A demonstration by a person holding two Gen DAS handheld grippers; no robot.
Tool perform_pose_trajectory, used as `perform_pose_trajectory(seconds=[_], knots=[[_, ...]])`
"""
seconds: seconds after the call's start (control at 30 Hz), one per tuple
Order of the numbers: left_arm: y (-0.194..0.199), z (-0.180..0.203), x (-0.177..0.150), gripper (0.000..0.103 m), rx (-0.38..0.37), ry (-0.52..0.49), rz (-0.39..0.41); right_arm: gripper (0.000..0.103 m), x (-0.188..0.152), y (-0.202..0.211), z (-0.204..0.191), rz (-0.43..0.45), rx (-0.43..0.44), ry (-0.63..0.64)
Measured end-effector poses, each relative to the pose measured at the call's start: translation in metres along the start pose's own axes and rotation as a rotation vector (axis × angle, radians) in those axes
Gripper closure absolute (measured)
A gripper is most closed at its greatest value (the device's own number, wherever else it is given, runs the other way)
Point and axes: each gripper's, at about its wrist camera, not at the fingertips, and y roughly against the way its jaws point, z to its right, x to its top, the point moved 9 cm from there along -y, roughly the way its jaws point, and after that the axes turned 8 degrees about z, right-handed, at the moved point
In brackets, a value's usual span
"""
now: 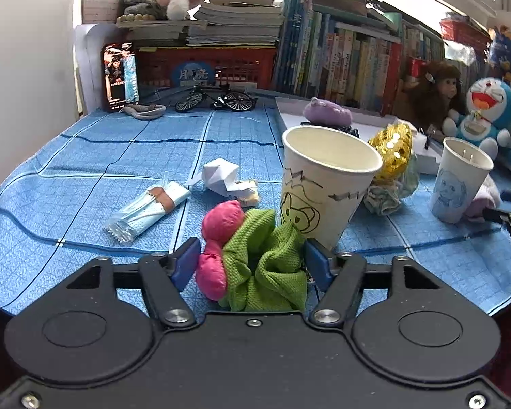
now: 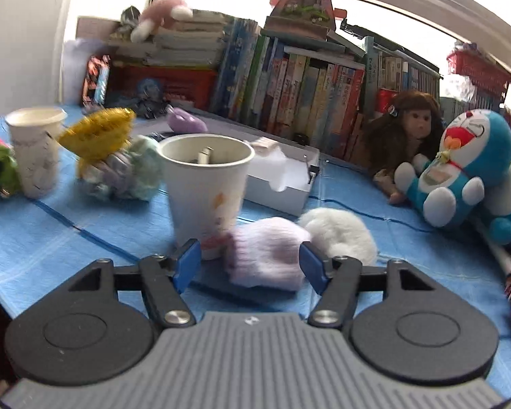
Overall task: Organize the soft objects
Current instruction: 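Lift and carry the green scrunchie and sock over the white tray with both tools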
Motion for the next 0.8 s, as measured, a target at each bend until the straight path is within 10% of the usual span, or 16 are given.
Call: perform_pose_trajectory(seconds=[0.33, 0.5, 0.8], knots=[[-0.013, 0.002, -0.01, 0.032, 0.007, 0.022, -0.005, 0.017, -0.007, -0.038, 0.007, -0.083, 0.066, 0.049], [-0.01, 0.001, -0.006, 0.054, 0.006, 0.024, -0.008, 0.048, -0.011, -0.032, 0.004, -0.099, 0.058, 0.072], [0.012, -0.015, 0.038, 0.058, 0.032, 0.029, 0.078, 0.072, 0.014, -0.002, 0.007, 0.012, -0.013, 0.054]])
